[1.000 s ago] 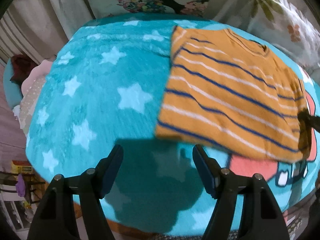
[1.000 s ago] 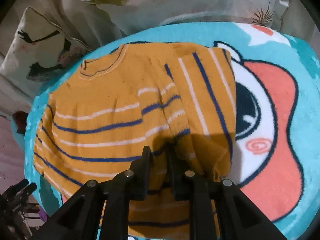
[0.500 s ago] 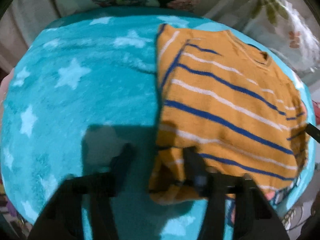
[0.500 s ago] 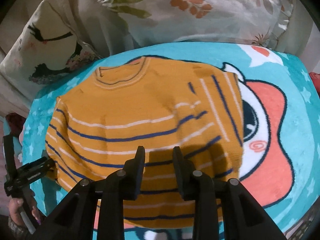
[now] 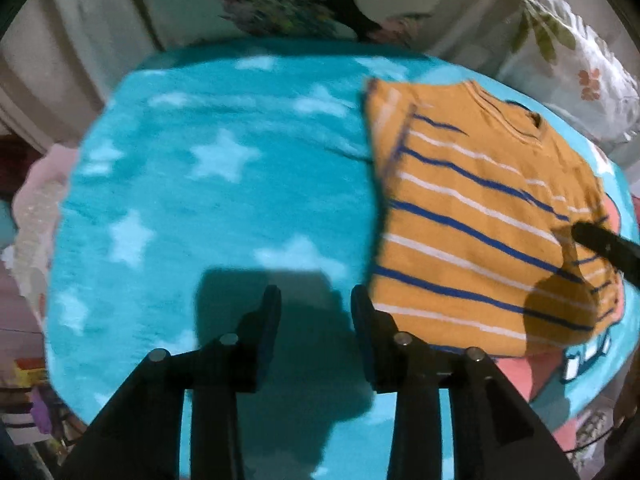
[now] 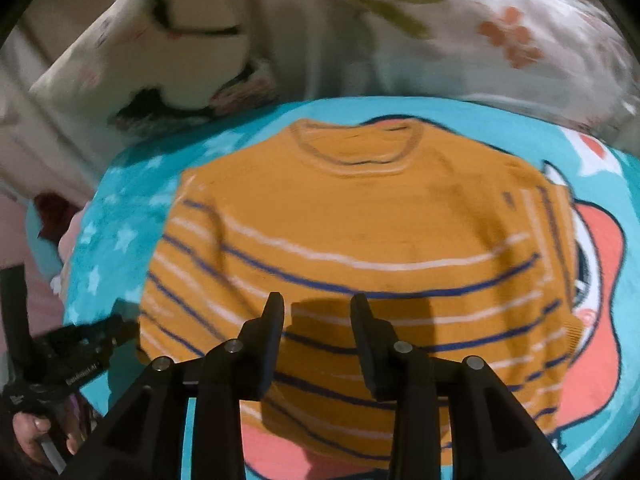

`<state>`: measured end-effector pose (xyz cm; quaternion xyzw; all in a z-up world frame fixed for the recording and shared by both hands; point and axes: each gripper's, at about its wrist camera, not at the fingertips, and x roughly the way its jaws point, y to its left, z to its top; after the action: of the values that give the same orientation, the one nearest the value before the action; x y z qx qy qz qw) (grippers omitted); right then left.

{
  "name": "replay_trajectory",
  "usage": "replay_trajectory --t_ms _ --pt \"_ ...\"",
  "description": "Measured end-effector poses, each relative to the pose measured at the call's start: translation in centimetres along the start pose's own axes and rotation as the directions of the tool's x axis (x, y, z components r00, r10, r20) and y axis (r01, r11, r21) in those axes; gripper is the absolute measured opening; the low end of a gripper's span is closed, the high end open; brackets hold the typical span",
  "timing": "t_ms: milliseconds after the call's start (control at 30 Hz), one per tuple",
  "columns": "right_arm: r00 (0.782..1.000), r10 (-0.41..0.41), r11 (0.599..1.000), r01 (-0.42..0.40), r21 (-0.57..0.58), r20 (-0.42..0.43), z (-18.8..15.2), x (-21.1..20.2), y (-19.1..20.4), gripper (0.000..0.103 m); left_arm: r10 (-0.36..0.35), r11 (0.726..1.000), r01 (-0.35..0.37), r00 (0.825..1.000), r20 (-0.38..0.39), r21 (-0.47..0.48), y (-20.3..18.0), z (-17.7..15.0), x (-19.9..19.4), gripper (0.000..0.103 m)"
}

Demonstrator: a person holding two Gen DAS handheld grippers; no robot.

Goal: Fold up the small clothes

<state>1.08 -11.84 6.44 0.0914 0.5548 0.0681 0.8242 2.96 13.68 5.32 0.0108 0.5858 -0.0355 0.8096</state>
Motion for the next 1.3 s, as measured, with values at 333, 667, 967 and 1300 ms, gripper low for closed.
replay_trajectory --t_ms 333,667,967,1300 --pt "0.992 0.086 0.921 -0.113 -0.374 -0.090 -3.4 3.2 11.9 0.067 0.019 0.962 -0.022 1.000 -0.014 -0.273 10.1 -0.7 0.3 0.053" --pt "0.964 -0.243 0.581 0.231 -0.780 0.105 -10.0 7.7 20.4 0.067 0.002 0.940 -0.009 1.000 -0.022 -0.342 12.8 -1.8 0.6 0.053" --pt "0.974 -0.218 0.689 0.194 -0.698 0.055 -6.7 9.5 20.9 0.025 0.008 0.934 -0.019 0.999 -0.031 -0.356 13.6 -2.0 1.0 0.053" --pt "0.997 0.062 0.893 -0.072 -0.443 -0.037 -2.4 5.5 16.7 0.009 0.031 0.920 -0.037 0.999 -0.022 -0.390 11.7 -2.2 -1.0 0.053"
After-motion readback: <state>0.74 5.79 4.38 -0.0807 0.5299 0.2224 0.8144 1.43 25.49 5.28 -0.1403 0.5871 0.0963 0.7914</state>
